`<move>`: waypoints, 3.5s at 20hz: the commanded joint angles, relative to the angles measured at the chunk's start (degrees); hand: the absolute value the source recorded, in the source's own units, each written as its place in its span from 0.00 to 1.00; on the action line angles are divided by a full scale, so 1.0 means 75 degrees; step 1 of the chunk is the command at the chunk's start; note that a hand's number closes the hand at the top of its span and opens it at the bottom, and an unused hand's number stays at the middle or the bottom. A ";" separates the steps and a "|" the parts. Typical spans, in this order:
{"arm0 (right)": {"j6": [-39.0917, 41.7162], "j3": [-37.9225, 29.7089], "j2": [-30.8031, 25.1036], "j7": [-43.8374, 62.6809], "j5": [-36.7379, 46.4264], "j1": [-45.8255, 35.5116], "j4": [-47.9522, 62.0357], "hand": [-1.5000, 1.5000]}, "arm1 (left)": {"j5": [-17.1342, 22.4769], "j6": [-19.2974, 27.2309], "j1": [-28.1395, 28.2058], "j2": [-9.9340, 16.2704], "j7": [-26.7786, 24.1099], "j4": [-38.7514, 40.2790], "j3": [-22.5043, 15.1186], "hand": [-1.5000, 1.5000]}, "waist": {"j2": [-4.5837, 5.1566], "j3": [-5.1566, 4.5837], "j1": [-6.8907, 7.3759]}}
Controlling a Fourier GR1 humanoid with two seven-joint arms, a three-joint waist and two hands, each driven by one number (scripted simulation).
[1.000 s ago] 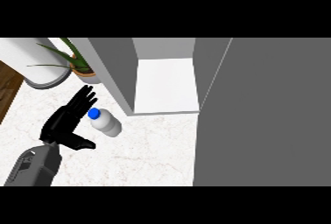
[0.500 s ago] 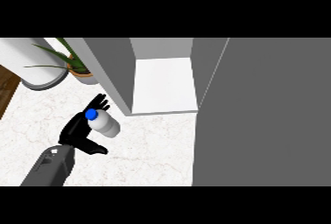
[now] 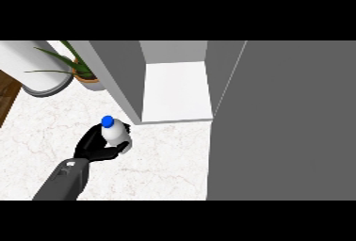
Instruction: Pick up the bottled water, place it into the cabinet and close the cabinet
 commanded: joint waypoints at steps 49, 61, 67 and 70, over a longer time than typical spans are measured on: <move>-0.0601 -0.0440 -0.1598 -0.1863 -0.0596 0.1554 -0.0304 0.00 | 0.3369 0.7340 -0.2200 -0.1545 0.2049 -0.2443 -0.3897 1.00 | -0.0050 0.0036 -0.0002; -0.0412 -0.0986 -0.1570 -0.1548 -0.1005 0.1263 -0.0612 0.00 | 0.3782 0.8470 -0.4006 -0.1545 0.2333 -0.0208 -0.3399 1.00 | 0.0075 0.0035 -0.0058; -0.0150 -0.1025 -0.1551 -0.2032 -0.0933 0.1257 -0.0106 0.00 | 0.2820 0.9664 -0.4497 -0.1372 0.2061 0.1115 -0.3856 0.00 | 0.0116 0.0046 -0.0180; -0.0028 -0.1075 -0.1610 -0.2089 -0.0932 0.1437 -0.0240 0.00 | 0.2863 0.9883 -0.4827 -0.1540 0.2185 0.1510 -0.3701 0.00 | 0.0121 0.0036 -0.0250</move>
